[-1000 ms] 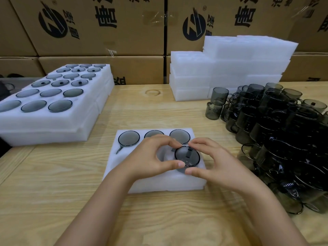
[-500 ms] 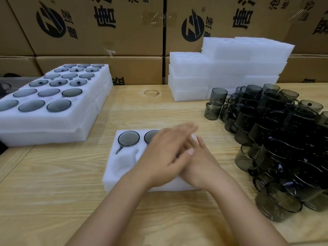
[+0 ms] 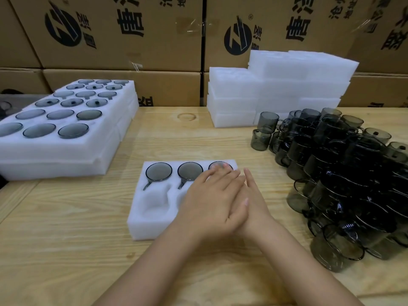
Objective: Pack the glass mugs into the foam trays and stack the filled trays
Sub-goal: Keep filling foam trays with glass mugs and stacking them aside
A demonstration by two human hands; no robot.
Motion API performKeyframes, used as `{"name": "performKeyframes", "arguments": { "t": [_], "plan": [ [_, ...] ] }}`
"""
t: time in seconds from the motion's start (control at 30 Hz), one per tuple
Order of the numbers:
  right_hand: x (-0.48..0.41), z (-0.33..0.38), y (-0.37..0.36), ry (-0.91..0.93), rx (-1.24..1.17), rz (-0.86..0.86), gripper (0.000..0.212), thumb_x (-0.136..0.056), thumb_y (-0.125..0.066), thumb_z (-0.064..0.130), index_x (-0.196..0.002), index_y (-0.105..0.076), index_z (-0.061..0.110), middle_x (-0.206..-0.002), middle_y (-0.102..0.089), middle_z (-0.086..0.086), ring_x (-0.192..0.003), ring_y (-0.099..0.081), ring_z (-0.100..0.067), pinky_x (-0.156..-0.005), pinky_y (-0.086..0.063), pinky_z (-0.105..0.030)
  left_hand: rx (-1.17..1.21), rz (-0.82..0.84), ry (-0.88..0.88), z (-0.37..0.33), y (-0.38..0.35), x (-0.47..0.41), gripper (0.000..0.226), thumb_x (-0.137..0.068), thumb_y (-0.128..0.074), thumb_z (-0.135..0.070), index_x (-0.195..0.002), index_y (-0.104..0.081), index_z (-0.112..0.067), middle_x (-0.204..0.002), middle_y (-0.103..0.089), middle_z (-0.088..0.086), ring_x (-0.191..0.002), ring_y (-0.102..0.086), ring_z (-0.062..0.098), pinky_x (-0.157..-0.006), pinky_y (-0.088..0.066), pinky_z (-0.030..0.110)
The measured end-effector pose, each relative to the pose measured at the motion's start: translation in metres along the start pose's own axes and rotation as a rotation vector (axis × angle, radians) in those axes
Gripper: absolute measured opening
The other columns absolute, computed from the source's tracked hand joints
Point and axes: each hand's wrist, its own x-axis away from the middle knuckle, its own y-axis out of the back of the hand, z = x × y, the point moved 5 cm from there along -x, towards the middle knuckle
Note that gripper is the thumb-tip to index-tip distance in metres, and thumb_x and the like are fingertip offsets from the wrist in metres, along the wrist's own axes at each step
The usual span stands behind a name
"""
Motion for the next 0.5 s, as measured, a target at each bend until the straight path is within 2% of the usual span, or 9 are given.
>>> {"name": "performKeyframes", "arguments": {
  "t": [0.07, 0.13, 0.17, 0.23, 0.27, 0.3, 0.33, 0.4, 0.5],
  "plan": [
    [0.009, 0.000, 0.005, -0.042, -0.017, -0.001, 0.068, -0.090, -0.013, 0.047, -0.148, 0.013, 0.021, -0.157, 0.014, 0.001, -0.143, 0.021, -0.018, -0.112, 0.015, -0.047, -0.093, -0.213, -0.119, -0.008, 0.004, 0.011, 0.052, -0.091, -0.034, -0.037, -0.117, -0.066, -0.005, -0.123, -0.065, 0.011, -0.117, -0.059, 0.026, -0.100, -0.043, 0.040],
    [0.024, -0.008, 0.016, -0.104, -0.007, -0.067, 0.066, -0.089, -0.004, 0.041, -0.150, 0.001, 0.017, -0.159, 0.006, -0.004, -0.145, 0.013, -0.024, -0.113, 0.014, -0.049, -0.123, -0.323, -0.208, -0.014, 0.000, 0.023, 0.050, -0.096, -0.031, -0.035, -0.128, -0.059, -0.008, -0.130, -0.061, 0.012, -0.120, -0.057, 0.026, -0.101, -0.041, 0.043],
    [0.033, -0.016, 0.026, -0.158, -0.040, -0.197, 0.066, -0.088, -0.011, 0.038, -0.148, -0.019, 0.012, -0.157, -0.013, -0.011, -0.145, -0.005, -0.029, -0.114, 0.005, -0.050, -0.141, -0.353, -0.230, -0.016, -0.002, 0.027, 0.049, -0.097, -0.030, -0.036, -0.133, -0.052, -0.010, -0.133, -0.058, 0.011, -0.122, -0.055, 0.026, -0.102, -0.039, 0.044],
    [0.065, -0.040, 0.049, -0.322, -0.078, -0.575, 0.051, -0.087, -0.034, 0.032, -0.124, -0.056, 0.004, -0.132, -0.053, -0.018, -0.126, -0.045, -0.036, -0.105, -0.022, -0.050, -0.224, -0.372, -0.235, -0.017, -0.007, 0.031, 0.046, -0.095, -0.040, -0.033, -0.134, -0.051, -0.012, -0.134, -0.058, 0.009, -0.120, -0.057, 0.024, -0.102, -0.040, 0.045],
    [0.084, -0.054, 0.055, -0.441, -0.048, -0.712, 0.043, -0.088, -0.042, 0.031, -0.117, -0.060, 0.005, -0.122, -0.059, -0.016, -0.115, -0.050, -0.036, -0.098, -0.029, -0.049, -0.277, -0.370, -0.229, -0.016, -0.009, 0.031, 0.043, -0.092, -0.045, -0.031, -0.129, -0.058, -0.012, -0.130, -0.061, 0.008, -0.117, -0.059, 0.023, -0.101, -0.042, 0.044],
    [0.099, -0.069, 0.056, -0.576, -0.019, -0.744, 0.037, -0.089, -0.048, 0.032, -0.114, -0.059, 0.007, -0.118, -0.058, -0.014, -0.109, -0.048, -0.036, -0.092, -0.032, -0.049, -0.321, -0.368, -0.222, -0.015, -0.011, 0.031, 0.039, -0.089, -0.048, -0.030, -0.121, -0.065, -0.012, -0.123, -0.065, 0.006, -0.112, -0.062, 0.022, -0.101, -0.043, 0.044],
    [0.110, -0.084, 0.054, -0.693, -0.009, -0.711, 0.035, -0.090, -0.054, 0.034, -0.112, -0.058, 0.007, -0.115, -0.055, -0.014, -0.105, -0.043, -0.037, -0.087, -0.035, -0.052, -0.345, -0.368, -0.213, -0.014, -0.013, 0.031, 0.036, -0.088, -0.049, -0.030, -0.111, -0.070, -0.012, -0.113, -0.069, 0.005, -0.106, -0.064, 0.022, -0.100, -0.043, 0.043],
    [0.118, -0.106, 0.043, -0.851, -0.020, -0.488, 0.038, -0.084, -0.063, 0.036, -0.105, -0.056, 0.006, -0.109, -0.045, -0.016, -0.102, -0.038, -0.039, -0.079, -0.041, -0.059, -0.330, -0.367, -0.195, -0.012, -0.014, 0.030, 0.033, -0.088, -0.048, -0.029, -0.099, -0.073, -0.011, -0.099, -0.070, 0.003, -0.096, -0.065, 0.021, -0.098, -0.045, 0.042],
    [0.117, -0.117, 0.031, -0.912, -0.003, -0.282, 0.035, -0.078, -0.069, 0.033, -0.093, -0.060, 0.002, -0.106, -0.042, -0.019, -0.102, -0.032, -0.037, -0.080, -0.041, -0.060, -0.297, -0.377, -0.187, -0.011, -0.015, 0.030, 0.031, -0.087, -0.049, -0.028, -0.095, -0.073, -0.009, -0.093, -0.070, 0.002, -0.092, -0.066, 0.020, -0.093, -0.049, 0.041]
  ]
}}
